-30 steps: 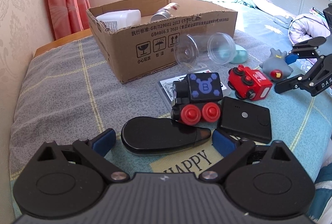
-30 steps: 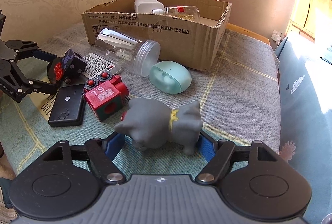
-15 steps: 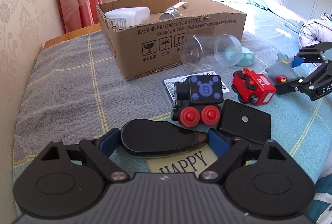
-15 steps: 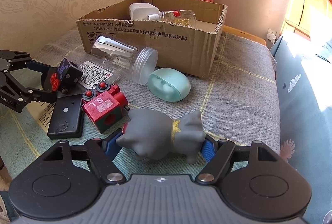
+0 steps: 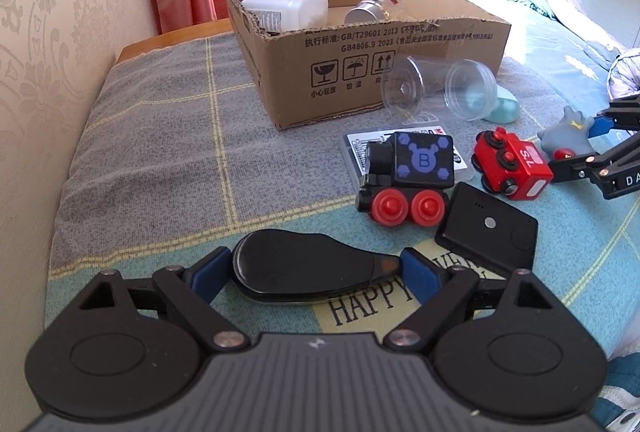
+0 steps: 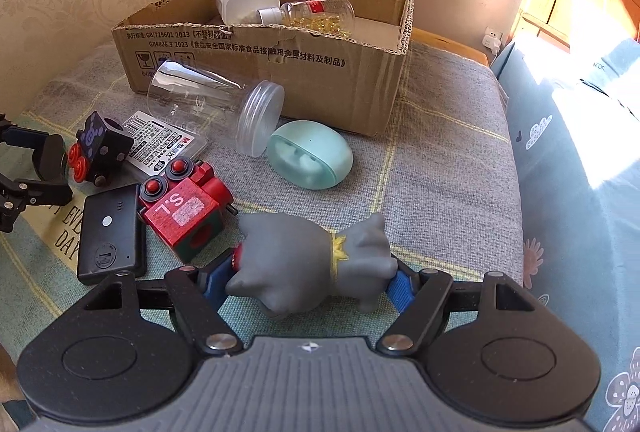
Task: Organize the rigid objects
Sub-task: 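Lift the black object into the box and open the left tool while the right tool carries the grey toy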
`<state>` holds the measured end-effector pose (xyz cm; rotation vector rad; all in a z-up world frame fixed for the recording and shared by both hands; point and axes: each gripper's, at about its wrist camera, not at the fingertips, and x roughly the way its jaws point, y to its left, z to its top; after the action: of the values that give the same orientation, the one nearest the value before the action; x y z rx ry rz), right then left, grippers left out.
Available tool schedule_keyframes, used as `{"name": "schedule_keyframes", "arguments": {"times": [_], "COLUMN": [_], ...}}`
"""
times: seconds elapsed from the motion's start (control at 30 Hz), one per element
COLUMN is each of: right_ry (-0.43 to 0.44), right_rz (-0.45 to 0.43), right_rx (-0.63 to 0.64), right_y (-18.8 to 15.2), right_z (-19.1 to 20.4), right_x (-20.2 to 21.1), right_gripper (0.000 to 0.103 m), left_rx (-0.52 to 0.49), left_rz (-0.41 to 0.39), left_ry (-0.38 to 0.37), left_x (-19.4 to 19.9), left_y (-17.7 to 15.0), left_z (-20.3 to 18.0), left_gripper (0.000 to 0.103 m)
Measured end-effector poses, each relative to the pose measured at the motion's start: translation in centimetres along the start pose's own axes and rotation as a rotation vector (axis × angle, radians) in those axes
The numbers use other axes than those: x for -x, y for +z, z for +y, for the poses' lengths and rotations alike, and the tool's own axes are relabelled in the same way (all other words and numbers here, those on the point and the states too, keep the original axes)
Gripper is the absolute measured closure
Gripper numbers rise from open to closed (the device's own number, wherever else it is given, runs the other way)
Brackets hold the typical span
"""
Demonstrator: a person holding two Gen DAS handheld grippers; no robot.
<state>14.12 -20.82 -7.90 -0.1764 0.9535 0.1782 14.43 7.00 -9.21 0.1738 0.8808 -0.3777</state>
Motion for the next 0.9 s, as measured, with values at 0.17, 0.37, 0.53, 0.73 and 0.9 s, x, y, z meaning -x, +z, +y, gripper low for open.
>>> {"name": "schedule_keyframes", "arguments": {"times": [0.17, 0.37, 0.53, 0.73, 0.9], "right_ry": [-0.012, 0.008, 0.029, 0.022, 0.02], "right_rz": [0.017, -0.003, -0.042, -0.116, -0.173], "right_rx": [0.016, 0.062, 0.104, 0.15, 0.174], "right_y": [0.3, 1.0, 2.5, 5.0, 7.0], "right_z": [0.0, -0.1, -0.3, -0.7, -0.9], "right_x": [0.5, 2.1, 3.7, 5.3, 6.3], "right_gripper": [0.026, 0.026, 0.026, 0.026, 0.026], "left_rx": [-0.004, -0.013, -0.055, -0.135, -0.178], "left_rz": [0.012, -0.004, -0.071, -0.156, -0.196], "left_ry": [0.006, 0.01, -0.015, -0.01, -0.019], "left_x": [0.4, 2.2, 4.7, 5.8, 4.3], "left_y": [0.1, 0.9, 3.2, 8.3, 13.4], "left_z": [-0.1, -0.5, -1.5, -2.8, -3.1], "left_gripper": [0.013, 0.013, 0.013, 0.013, 0.013]}}
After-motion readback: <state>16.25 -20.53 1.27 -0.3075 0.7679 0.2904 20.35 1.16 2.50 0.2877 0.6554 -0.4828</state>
